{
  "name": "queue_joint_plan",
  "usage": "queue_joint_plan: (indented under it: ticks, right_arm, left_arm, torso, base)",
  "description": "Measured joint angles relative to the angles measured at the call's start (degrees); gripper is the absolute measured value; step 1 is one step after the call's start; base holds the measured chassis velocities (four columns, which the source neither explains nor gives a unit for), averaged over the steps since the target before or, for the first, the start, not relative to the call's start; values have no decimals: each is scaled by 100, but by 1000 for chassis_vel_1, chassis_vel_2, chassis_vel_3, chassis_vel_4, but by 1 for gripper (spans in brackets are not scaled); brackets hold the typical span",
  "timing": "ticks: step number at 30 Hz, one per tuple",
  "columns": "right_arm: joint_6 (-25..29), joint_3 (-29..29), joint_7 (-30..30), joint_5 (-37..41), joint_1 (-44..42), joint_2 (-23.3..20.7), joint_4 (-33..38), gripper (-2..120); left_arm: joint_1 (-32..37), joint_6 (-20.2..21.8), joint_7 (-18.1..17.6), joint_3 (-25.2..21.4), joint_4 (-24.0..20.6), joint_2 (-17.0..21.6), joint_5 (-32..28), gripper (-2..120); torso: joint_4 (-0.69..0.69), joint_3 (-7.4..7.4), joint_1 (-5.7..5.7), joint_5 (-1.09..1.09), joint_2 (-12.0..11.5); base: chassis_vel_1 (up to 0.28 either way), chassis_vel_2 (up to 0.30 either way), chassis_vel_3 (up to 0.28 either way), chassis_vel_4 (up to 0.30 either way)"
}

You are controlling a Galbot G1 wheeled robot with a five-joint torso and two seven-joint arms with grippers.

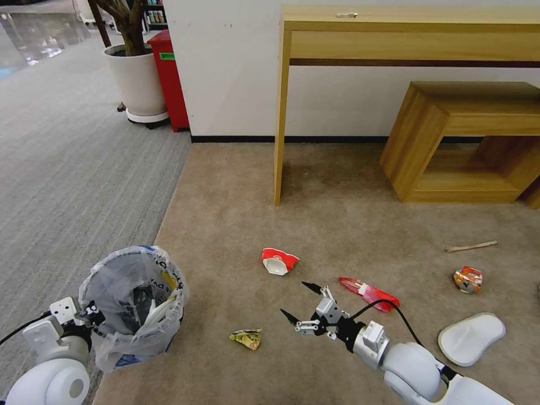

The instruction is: Pick up the trash bin and place the garbage on the floor into it.

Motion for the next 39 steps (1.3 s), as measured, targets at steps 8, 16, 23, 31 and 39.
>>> queue_joint_plan:
  ticks: [8,16,23,31,39]
  right_arm:
    - [-1083,-387,587,173,251,-133,353,100]
    - [-1629,-992,931,570,685,-153,550,100]
    - [-1788,-1581,1187,873,1048,36,569,100]
    - [-1887,-2145,1330,958,1347,221,487,100]
    - [-1926,-2594,1468,1088,1638,316,350,100]
  left_arm:
    - [-16,-13,2,51,3,-80,75,0]
    - [-28,-34,7,90,16,-159,151,0]
    - [-9,-38,10,77,9,-202,174,0]
    - [26,-62,24,65,7,-285,253,0]
    - [-1,-67,25,58,17,-323,271,0]
  torso:
    - [0,0,0,0,0]
    - [0,0,0,0,0]
    - [0,0,0,-1,0]
    - [0,0,0,0,0]
    - [0,0,0,-1,0]
  base:
    - [0,0,0,0]
    - [0,0,0,0]
    - [0,0,0,0]
    - [0,0,0,0]
    - [0,0,0,0]
